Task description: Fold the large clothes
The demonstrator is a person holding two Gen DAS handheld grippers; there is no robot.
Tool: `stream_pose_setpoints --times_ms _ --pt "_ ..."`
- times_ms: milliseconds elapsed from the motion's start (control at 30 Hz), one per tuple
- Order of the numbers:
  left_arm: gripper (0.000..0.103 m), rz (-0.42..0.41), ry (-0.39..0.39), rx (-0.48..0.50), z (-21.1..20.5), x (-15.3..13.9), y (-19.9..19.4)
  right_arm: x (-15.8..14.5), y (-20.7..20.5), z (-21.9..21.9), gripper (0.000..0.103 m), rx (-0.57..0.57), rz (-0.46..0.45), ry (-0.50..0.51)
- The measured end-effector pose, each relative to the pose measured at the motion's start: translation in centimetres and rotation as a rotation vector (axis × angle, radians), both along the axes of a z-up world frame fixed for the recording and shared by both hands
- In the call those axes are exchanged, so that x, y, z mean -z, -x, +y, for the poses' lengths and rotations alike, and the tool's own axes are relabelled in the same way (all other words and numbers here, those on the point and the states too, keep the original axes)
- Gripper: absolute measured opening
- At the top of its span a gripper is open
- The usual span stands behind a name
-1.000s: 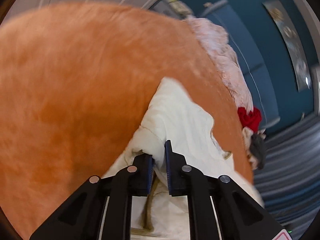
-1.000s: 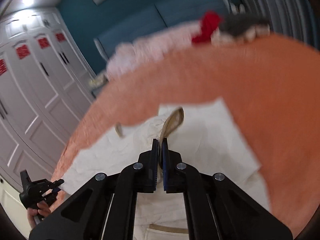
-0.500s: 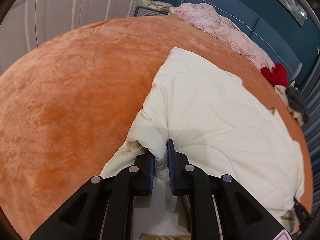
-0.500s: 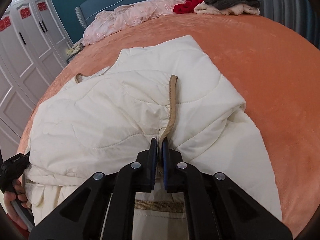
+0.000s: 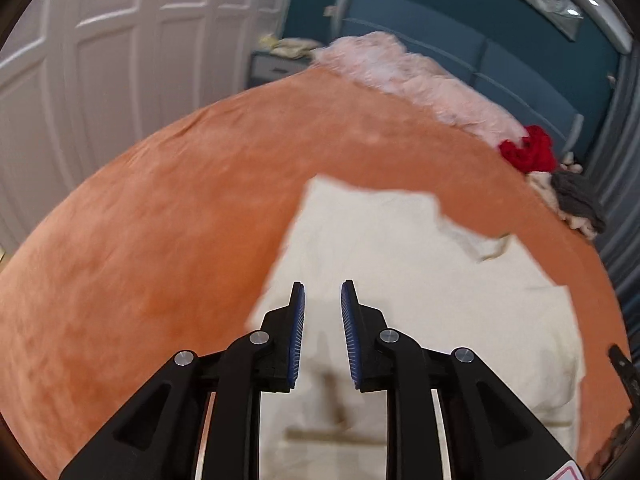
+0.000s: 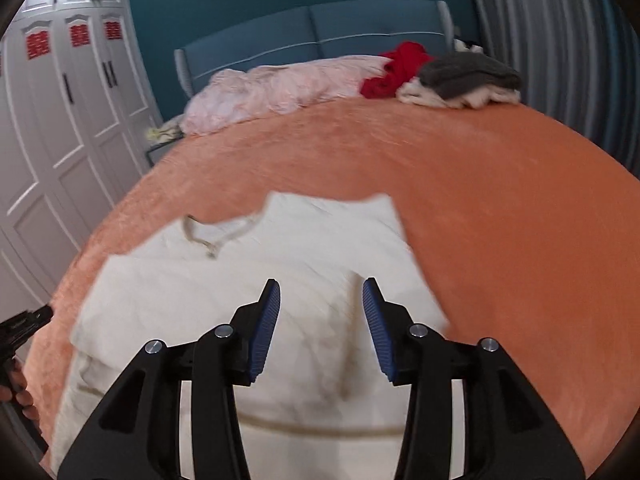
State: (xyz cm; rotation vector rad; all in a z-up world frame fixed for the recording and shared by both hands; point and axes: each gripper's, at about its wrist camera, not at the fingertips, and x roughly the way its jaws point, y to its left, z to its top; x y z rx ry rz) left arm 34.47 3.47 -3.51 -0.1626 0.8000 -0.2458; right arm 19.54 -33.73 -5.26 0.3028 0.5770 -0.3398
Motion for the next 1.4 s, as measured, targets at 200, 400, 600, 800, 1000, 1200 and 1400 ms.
stream_pose_setpoints --times_ms 200,400,600,800,1000,1200,1400 --pt "0.020 0.038 -0.042 0.087 -7.6 2.3 -3.3 2.7 -6.1 2.0 0.042 -0.084 0.098 0.062" --pt "0.020 0.099 -0.093 0.080 -9.7 8.2 -4.1 8.6 -6.7 1.7 0.041 -0.095 0.200 0.057" --pt "0.021 0.002 -0.132 0.087 -10.1 10.0 -2.4 9.5 -6.2 1.8 0.041 -0.095 0.171 0.059" --pt "0.021 -0.020 -0.156 0.082 -10.5 10.4 -2.1 9.7 -6.3 2.0 0.041 -0.093 0.169 0.062" --pt "0.021 -0.022 -0.170 0.080 -10.6 10.3 -2.1 9.8 -6.3 1.9 0.041 -0.096 0.172 0.060" --pt "0.021 0.026 -0.154 0.086 -10.1 9.5 -2.2 9.3 -5.4 1.2 0.042 -0.137 0.204 0.016" --pt "0.033 0.107 -0.039 0.100 -6.5 6.0 -4.2 5.4 -6.0 1.8 0.042 -0.186 0.184 0.007"
